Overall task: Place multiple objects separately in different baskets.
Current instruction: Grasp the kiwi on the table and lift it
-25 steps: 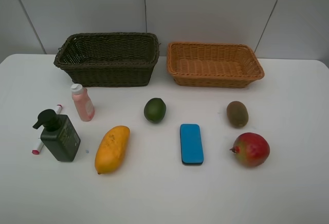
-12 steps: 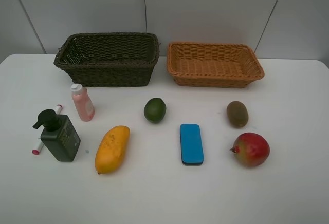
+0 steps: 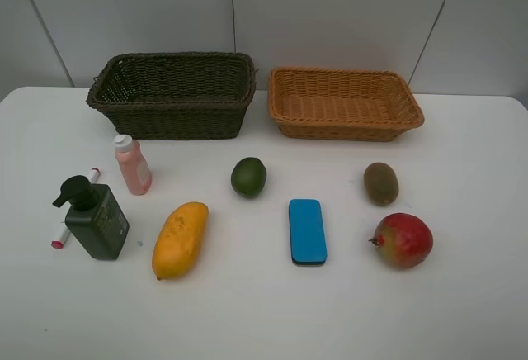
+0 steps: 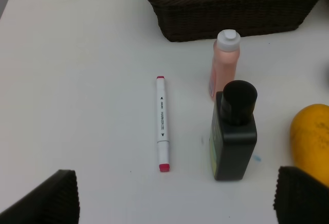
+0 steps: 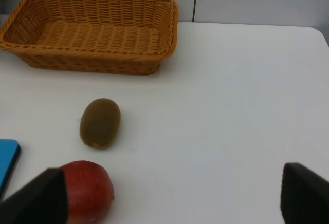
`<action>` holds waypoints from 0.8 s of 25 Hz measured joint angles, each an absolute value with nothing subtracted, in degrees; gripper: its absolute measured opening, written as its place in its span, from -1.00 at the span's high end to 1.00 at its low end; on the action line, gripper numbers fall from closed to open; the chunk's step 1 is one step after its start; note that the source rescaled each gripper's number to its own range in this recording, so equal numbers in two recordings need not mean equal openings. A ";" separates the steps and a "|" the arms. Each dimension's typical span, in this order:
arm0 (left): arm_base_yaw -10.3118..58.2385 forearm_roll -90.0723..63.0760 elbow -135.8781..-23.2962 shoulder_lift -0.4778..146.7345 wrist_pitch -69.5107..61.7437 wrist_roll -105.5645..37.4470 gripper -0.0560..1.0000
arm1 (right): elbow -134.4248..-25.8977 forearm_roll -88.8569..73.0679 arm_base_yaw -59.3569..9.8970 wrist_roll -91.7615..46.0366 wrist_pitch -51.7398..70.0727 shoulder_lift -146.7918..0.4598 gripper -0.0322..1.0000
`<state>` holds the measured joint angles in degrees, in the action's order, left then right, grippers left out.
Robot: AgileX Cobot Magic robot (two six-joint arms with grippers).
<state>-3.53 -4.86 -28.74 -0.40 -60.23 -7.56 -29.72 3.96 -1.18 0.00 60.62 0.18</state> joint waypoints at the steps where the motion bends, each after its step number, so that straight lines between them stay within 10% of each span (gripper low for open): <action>1: -3.53 -4.86 -28.74 -0.40 -60.23 -7.56 -1.00 | -29.72 3.96 -1.18 0.00 60.62 0.18 -1.00; 20: -3.53 -4.86 -28.74 -0.40 -60.23 -7.56 -1.00 | -29.72 3.96 -1.18 0.00 60.62 0.18 -1.00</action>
